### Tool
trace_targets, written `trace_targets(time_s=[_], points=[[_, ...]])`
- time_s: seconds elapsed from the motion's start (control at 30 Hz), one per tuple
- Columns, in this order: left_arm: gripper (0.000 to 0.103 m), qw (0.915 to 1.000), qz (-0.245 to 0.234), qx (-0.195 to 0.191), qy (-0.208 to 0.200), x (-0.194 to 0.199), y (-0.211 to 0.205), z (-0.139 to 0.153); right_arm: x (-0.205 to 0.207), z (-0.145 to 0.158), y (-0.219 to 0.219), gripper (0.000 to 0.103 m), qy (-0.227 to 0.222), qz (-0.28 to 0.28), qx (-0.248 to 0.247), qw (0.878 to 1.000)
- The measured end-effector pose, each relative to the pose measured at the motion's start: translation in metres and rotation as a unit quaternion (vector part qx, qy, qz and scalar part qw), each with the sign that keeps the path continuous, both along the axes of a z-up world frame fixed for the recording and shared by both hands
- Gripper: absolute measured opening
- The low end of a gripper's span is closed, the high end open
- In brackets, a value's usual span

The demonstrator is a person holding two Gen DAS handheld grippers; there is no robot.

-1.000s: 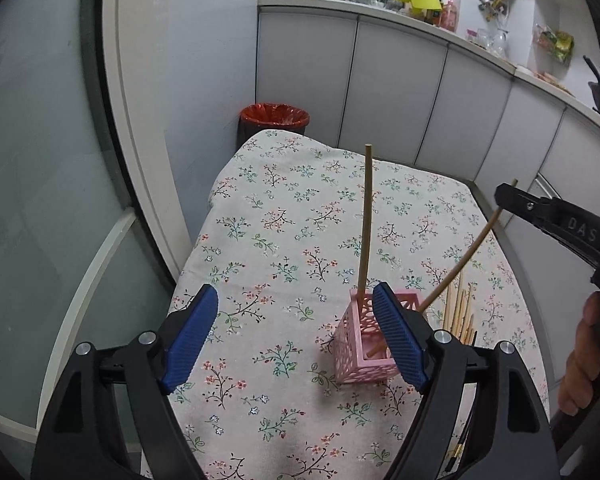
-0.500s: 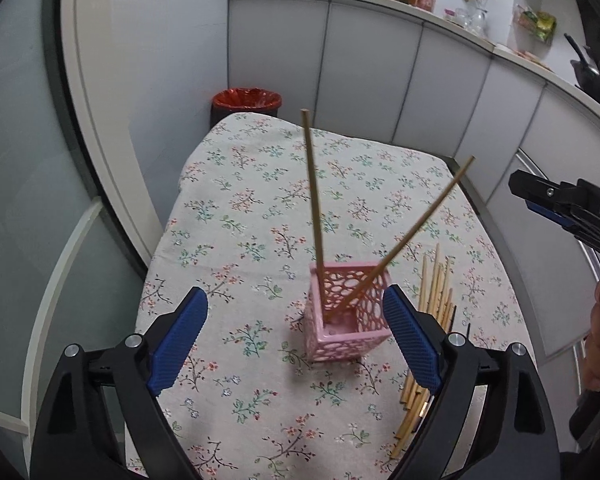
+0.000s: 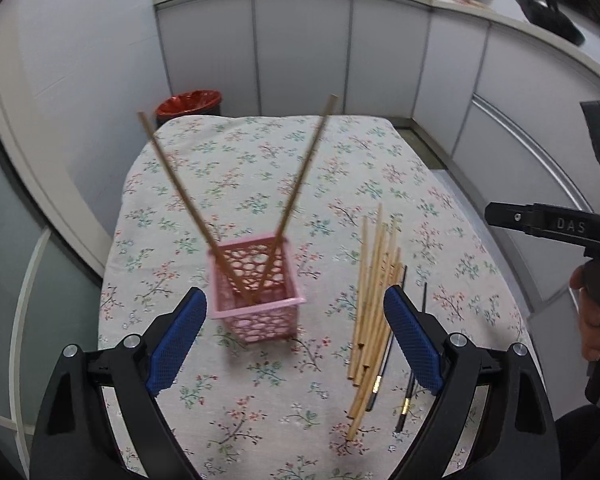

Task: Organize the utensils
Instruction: 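Open both tools to drop the chopsticks into the pink basket, then grasp a black chopstick with the right tool while the left tool grasps a wooden one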

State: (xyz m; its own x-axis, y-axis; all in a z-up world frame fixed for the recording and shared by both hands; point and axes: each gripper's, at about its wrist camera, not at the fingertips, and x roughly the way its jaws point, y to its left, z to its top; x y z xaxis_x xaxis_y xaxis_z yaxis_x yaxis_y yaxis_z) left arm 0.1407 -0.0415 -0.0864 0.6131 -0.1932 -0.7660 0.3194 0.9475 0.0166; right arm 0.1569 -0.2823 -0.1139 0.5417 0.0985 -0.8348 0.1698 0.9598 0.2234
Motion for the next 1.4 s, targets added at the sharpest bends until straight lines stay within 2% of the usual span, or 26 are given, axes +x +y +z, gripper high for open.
trace_targets(time_s=[0.17,0.3,0.37,0.57,0.73,0.87,0.93,0.97,1.03,1.23,1.4], points=[[0.088,0.9986,-0.032,0.021,0.035,-0.001,-0.029,-0.017,0.001,-0.033,-0.016,0.083,0.053,-0.001,0.029,0.998],[0.088,0.9968,-0.041,0.009,0.068,-0.001,-0.038,-0.028,0.010,-0.071,-0.014,0.069,0.113,0.008,0.061,0.992],[0.088,0.9959,-0.039,0.005,0.082,0.000,-0.039,-0.033,0.013,-0.085,-0.008,0.065,0.137,0.015,0.071,0.988],[0.084,0.9931,-0.041,0.002,0.110,0.000,-0.034,-0.047,0.025,-0.120,0.018,0.051,0.187,0.030,0.066,0.980],[0.080,0.9923,-0.042,0.004,0.116,0.000,-0.027,-0.050,0.032,-0.124,0.036,0.043,0.183,0.035,0.047,0.981],[0.073,0.9915,-0.047,0.001,0.121,-0.001,-0.026,-0.049,0.031,-0.123,0.053,0.029,0.177,0.040,-0.034,0.983],[0.066,0.9912,-0.052,0.003,0.122,-0.002,-0.027,-0.049,0.028,-0.123,0.059,0.016,0.172,0.054,-0.072,0.981],[0.065,0.9909,-0.056,0.005,0.122,-0.004,-0.029,-0.049,0.027,-0.123,0.059,0.015,0.170,0.058,-0.076,0.981],[0.058,0.9903,-0.061,0.005,0.125,-0.005,-0.032,-0.049,0.025,-0.122,0.046,0.004,0.172,0.054,-0.050,0.982],[0.042,0.9860,-0.096,0.011,0.136,-0.013,-0.055,-0.056,0.012,-0.108,0.001,0.003,0.162,0.027,0.014,0.986],[0.034,0.9767,-0.123,0.013,0.175,0.000,-0.089,-0.082,0.002,-0.098,-0.021,0.003,0.149,0.018,0.038,0.988]])
